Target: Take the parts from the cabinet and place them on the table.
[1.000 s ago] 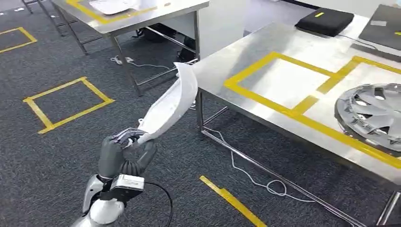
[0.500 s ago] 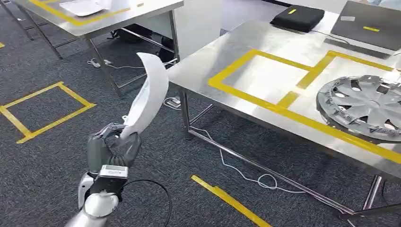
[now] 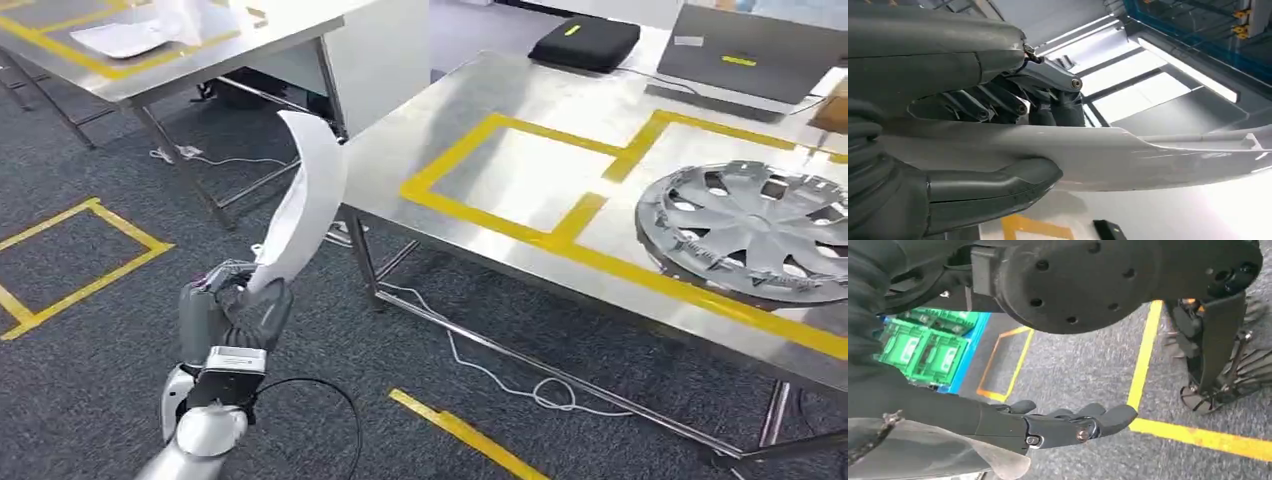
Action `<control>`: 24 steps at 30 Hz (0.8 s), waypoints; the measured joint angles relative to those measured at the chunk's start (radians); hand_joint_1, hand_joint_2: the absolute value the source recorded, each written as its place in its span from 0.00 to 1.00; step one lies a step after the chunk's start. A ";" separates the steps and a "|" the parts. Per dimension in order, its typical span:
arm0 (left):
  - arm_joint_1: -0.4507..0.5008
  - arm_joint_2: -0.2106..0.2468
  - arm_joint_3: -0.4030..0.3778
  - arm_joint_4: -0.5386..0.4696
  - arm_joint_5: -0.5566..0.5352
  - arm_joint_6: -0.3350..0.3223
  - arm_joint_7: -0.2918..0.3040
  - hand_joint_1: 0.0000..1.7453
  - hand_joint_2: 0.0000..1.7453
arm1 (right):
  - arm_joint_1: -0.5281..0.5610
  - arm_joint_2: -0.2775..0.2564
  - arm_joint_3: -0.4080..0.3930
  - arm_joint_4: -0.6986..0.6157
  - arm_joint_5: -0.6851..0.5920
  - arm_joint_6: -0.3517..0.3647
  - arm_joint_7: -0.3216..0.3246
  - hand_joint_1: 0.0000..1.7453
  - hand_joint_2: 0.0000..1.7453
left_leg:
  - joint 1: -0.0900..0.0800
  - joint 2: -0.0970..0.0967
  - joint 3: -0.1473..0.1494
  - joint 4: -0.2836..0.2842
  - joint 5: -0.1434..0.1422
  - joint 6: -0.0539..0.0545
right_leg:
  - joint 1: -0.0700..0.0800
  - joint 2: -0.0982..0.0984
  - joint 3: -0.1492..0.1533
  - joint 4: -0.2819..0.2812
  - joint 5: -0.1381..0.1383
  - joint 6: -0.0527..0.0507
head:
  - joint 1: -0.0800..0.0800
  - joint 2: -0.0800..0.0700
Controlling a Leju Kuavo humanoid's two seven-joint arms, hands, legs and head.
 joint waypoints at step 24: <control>-0.010 -0.006 0.018 0.008 -0.011 0.014 -0.007 1.00 1.00 | -0.025 -0.037 -0.025 0.076 0.043 -0.029 0.000 0.00 1.00 | 0.009 0.018 0.012 0.216 -0.221 -0.025 | 0.003 0.002 -0.105 0.030 0.075 -0.025 | 0.005 0.000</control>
